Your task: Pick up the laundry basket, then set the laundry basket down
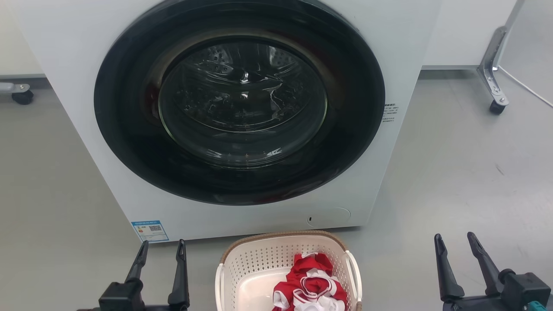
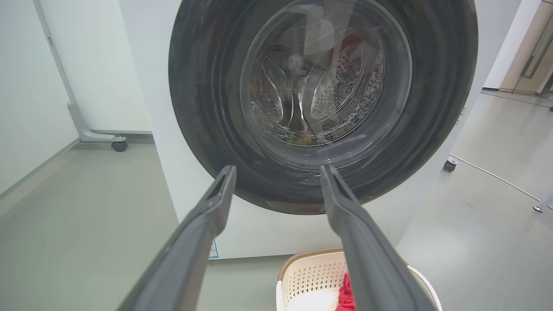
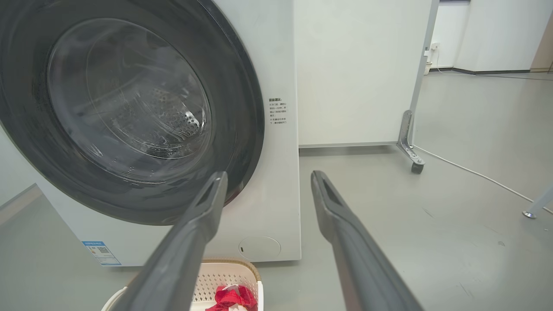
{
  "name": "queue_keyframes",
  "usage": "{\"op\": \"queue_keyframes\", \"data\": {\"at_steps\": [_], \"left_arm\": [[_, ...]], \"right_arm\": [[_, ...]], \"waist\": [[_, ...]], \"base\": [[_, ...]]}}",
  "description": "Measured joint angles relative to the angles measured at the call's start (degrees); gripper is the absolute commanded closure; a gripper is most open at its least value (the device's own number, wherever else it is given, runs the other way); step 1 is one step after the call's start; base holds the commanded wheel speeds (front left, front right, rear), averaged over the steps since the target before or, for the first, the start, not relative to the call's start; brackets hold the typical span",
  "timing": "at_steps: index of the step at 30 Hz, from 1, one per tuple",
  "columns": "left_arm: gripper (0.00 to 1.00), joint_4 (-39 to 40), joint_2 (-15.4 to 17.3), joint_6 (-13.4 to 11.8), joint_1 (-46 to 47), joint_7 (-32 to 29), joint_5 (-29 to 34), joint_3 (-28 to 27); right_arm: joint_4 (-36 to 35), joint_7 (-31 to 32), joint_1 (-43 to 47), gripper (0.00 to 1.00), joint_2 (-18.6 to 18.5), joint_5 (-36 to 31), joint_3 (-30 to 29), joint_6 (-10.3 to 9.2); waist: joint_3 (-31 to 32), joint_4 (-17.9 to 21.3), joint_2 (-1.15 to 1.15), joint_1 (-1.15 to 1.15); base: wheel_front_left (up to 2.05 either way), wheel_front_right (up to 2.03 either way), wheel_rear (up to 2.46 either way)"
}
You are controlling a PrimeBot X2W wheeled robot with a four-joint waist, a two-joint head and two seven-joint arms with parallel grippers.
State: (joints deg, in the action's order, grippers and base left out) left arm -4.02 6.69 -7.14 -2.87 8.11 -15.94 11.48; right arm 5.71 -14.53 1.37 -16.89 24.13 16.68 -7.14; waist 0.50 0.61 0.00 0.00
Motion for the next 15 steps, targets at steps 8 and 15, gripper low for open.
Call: {"op": "queue_keyframes", "data": {"at_steps": [8, 15], "left_arm": [[1.00, -1.63, -0.18, 0.10, -1.01, -0.51, -0.86, 0.07], [1.00, -2.49, -0.51, 1.16, -0.91, -1.48, -4.80, -1.38]], "right_arm": [[1.89, 0.42, 1.51, 1.00, 1.57, 0.70, 0.22, 0.16], [2.29, 1.94, 1.40, 1.00, 2.27, 4.72, -1.78, 1.12]], "waist": [[-0.08, -0.02, 0.00, 0.00], [-0.14, -0.05, 0.00, 0.00]], "base": [[0.00, 0.00, 0.00], [0.00, 0.00, 0.00]]}}
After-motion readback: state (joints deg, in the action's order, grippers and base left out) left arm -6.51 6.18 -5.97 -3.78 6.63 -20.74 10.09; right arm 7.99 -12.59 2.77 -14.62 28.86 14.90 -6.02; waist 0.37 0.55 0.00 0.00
